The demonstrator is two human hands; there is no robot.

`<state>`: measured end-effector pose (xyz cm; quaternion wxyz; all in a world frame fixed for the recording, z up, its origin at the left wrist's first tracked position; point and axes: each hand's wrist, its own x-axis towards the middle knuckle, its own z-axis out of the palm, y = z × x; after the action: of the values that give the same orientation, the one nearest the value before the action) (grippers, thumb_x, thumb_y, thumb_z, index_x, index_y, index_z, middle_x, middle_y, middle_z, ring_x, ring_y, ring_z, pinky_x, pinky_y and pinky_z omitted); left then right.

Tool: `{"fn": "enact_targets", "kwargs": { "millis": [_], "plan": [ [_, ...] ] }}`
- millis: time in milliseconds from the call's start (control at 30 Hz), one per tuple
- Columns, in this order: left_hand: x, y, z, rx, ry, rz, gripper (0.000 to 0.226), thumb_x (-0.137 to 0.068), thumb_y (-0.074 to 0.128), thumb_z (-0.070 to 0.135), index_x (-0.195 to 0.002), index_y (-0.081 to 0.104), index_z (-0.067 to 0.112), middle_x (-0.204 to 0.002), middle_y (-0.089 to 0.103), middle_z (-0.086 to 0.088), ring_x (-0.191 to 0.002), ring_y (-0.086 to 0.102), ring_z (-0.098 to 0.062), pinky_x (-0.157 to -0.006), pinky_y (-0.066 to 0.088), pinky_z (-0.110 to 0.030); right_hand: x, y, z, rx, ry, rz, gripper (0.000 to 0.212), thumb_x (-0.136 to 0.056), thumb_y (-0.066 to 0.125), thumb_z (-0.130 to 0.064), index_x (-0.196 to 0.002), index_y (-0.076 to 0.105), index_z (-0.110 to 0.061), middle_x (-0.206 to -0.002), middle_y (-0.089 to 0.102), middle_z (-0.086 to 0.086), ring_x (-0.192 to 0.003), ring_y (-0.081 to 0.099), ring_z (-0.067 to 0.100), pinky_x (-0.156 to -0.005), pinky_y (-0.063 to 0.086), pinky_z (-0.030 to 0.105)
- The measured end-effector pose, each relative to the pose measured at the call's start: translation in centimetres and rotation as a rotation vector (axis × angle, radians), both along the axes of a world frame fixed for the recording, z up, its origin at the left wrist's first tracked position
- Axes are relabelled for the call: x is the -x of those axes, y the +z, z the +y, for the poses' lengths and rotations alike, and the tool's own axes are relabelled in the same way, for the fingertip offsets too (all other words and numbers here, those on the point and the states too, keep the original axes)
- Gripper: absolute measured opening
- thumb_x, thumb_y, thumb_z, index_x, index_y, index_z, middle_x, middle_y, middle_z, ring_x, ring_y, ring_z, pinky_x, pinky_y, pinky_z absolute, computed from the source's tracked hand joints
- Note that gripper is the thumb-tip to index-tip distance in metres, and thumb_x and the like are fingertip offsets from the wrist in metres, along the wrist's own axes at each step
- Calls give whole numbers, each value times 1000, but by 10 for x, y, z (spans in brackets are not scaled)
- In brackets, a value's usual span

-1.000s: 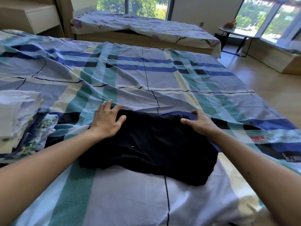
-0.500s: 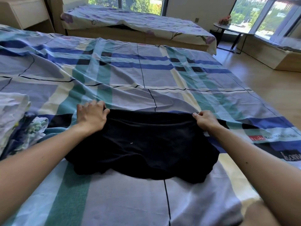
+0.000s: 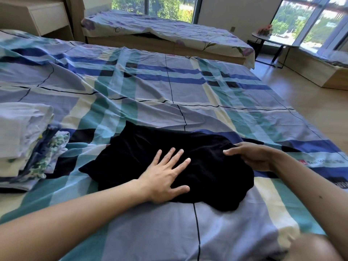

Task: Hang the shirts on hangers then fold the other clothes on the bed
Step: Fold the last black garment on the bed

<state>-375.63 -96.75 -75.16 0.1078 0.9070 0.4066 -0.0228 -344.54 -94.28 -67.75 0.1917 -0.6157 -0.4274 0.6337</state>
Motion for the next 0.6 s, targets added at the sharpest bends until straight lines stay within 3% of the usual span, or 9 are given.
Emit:
{"fn": "enact_targets", "kwargs": {
  "millis": [133, 200, 300, 333, 400, 467, 500, 567, 600],
  "plan": [
    [1, 13, -4, 135, 25, -9, 84, -93, 37, 72, -159, -1, 36, -166, -20, 3, -151, -25, -18, -122, -13, -51, 16, -4, -2, -21, -4, -20, 39, -84, 74, -13, -118, 68, 5, -119, 69, 26, -109, 67, 38, -98, 54, 43],
    [4, 26, -4, 272, 77, -105, 76, -95, 40, 67, -159, 12, 36, -168, -10, 3, -153, -17, -14, -124, -10, -46, 27, -1, 1, -42, -30, -59, 38, -83, 74, -12, -117, 68, 5, -115, 71, 25, -103, 70, 37, -95, 56, 43],
    [5, 55, -2, 514, 238, -497, 58, -99, 45, 54, -152, 39, 30, -164, 25, 2, -152, 17, -12, -125, 8, -34, 50, 16, 6, -108, -70, -96, 36, -84, 72, -7, -117, 67, 6, -100, 75, 21, -85, 73, 31, -77, 60, 37],
    [6, 66, 0, 600, 304, -667, 50, -100, 46, 51, -145, 48, 29, -158, 38, 3, -146, 33, -12, -123, 18, -32, 60, 24, 6, -141, -76, -112, 36, -84, 72, -7, -117, 66, 7, -95, 75, 20, -79, 73, 30, -72, 60, 35],
    [10, 84, 4, 839, 444, -939, 40, -98, 44, 55, -131, 53, 35, -145, 52, 3, -128, 55, -18, -114, 37, -41, 88, 40, 6, -208, -71, -96, 38, -86, 72, -11, -119, 65, 8, -94, 75, 20, -76, 72, 27, -71, 60, 33],
    [19, 91, 13, 1060, 526, -1124, 55, -85, 47, 69, -128, 52, 35, -132, 59, -1, -112, 65, -28, -97, 50, -51, 120, 53, 1, -216, -2, 76, 56, -84, 77, -25, -125, 61, 9, -111, 72, 22, -89, 69, 26, -86, 57, 35],
    [25, 93, 19, 1113, 557, -1172, 63, -81, 49, 73, -127, 56, 32, -124, 63, -3, -105, 67, -29, -89, 54, -48, 134, 58, -2, -194, 58, 173, 70, -75, 84, -36, -127, 61, 6, -120, 69, 21, -97, 67, 26, -93, 53, 36],
    [35, 96, 27, 1146, 607, -1260, 61, -82, 53, 73, -117, 68, 25, -106, 68, -7, -89, 68, -26, -78, 55, -38, 151, 62, -5, -162, 158, 328, 88, -57, 92, -50, -129, 61, -9, -124, 67, 18, -107, 67, 28, -93, 54, 37],
    [41, 95, 30, 1164, 636, -1316, 55, -85, 56, 67, -113, 72, 22, -97, 70, -8, -80, 68, -24, -72, 56, -33, 157, 63, -6, -156, 186, 412, 88, -60, 90, -50, -133, 58, -13, -128, 65, 18, -113, 66, 32, -92, 57, 39]
  ]
}}
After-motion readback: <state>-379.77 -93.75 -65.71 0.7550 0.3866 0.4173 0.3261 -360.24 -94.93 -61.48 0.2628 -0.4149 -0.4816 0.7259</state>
